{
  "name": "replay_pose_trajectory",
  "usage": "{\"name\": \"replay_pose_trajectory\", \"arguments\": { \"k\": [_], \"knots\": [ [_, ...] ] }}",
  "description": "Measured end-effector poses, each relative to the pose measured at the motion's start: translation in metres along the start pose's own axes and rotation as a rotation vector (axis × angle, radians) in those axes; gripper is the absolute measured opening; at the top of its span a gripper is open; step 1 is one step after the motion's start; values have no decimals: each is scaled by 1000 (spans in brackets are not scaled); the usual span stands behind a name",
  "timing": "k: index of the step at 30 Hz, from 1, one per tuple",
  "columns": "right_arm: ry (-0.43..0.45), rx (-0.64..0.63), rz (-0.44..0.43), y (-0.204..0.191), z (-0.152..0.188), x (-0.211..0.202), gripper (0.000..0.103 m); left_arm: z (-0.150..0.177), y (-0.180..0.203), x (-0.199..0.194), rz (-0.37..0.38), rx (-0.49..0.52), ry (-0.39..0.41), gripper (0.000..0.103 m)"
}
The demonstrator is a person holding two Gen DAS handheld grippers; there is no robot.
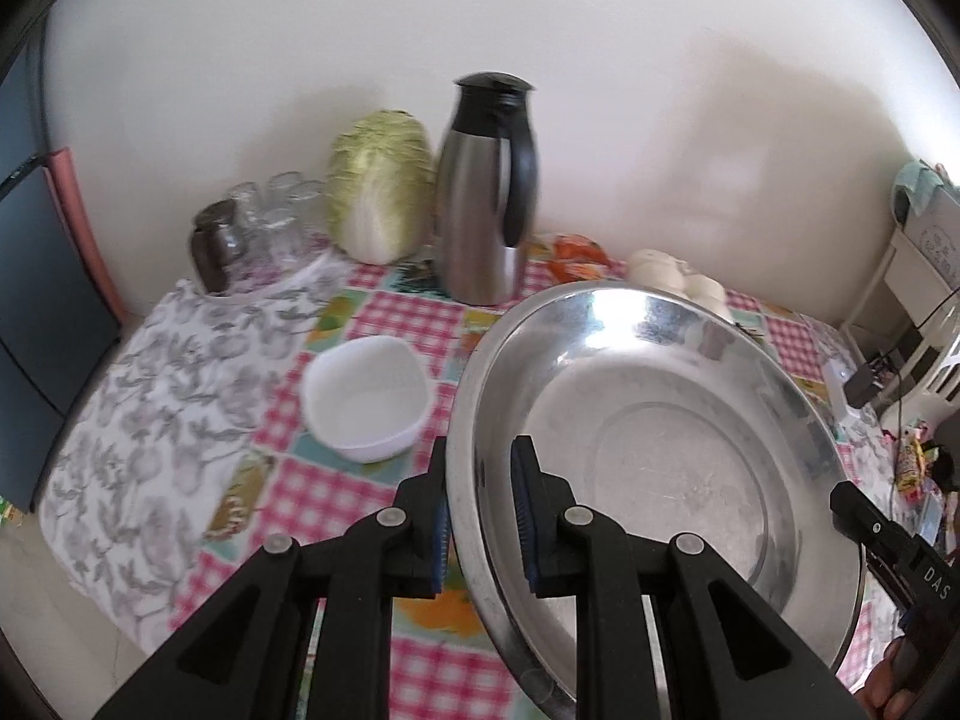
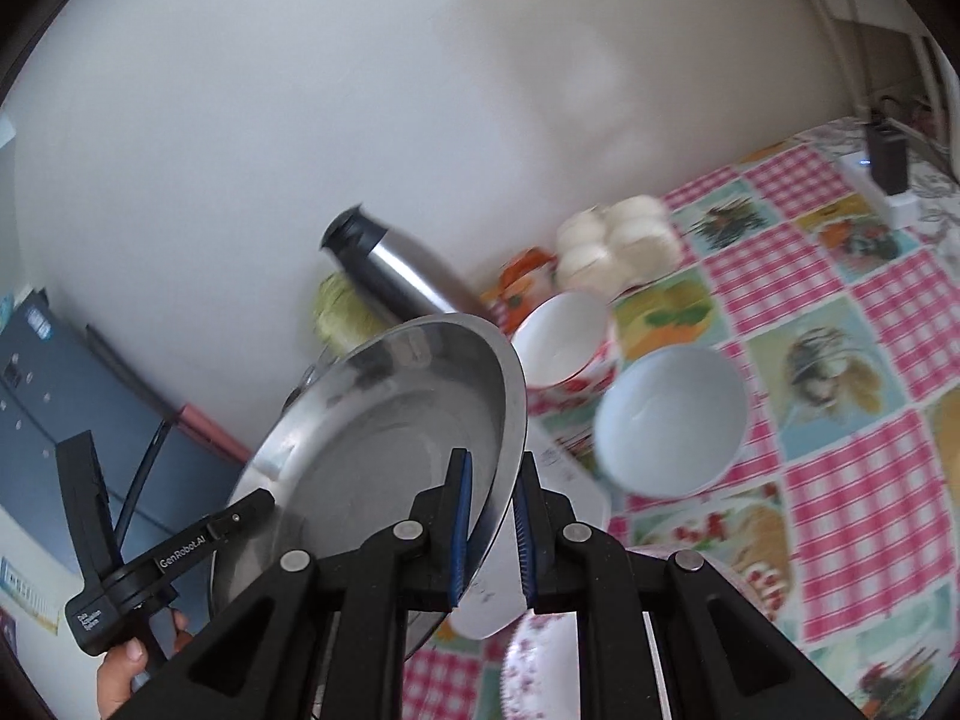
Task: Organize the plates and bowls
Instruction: 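Lift the steel basin with both grippers toward the white square bowl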
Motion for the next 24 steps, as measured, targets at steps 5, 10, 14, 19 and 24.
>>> {"name": "replay_pose_trajectory", "arguments": {
  "k": [5, 10, 14, 19, 24],
  "knots": [
    [11, 38, 48, 30, -9, -6, 14, 0, 24, 18, 23, 16, -28, 19],
    [-7, 74, 74, 50, -6, -2, 14, 5, 29, 34, 39, 15, -58, 19],
    [-24, 61, 99, 54, -3, 2, 14, 13, 22, 48, 39, -7, -98, 19],
    [-59, 32, 115, 50, 5, 12, 15, 19, 8, 56, 40, -42, -124, 19],
    [-102, 16, 125, 45, 16, 23, 15, 24, -4, 62, 9, -64, -142, 19]
  ]
}}
Point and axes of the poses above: each gripper's, at about its wrist camera, not at the fingertips, and x roughly the way its jaws point, y to its right, z to its underside, the point moved 9 cm from there along x, roughly the way its jaws point, and after that the axes turned 7 degrees about -x, right-handed, at the moved point
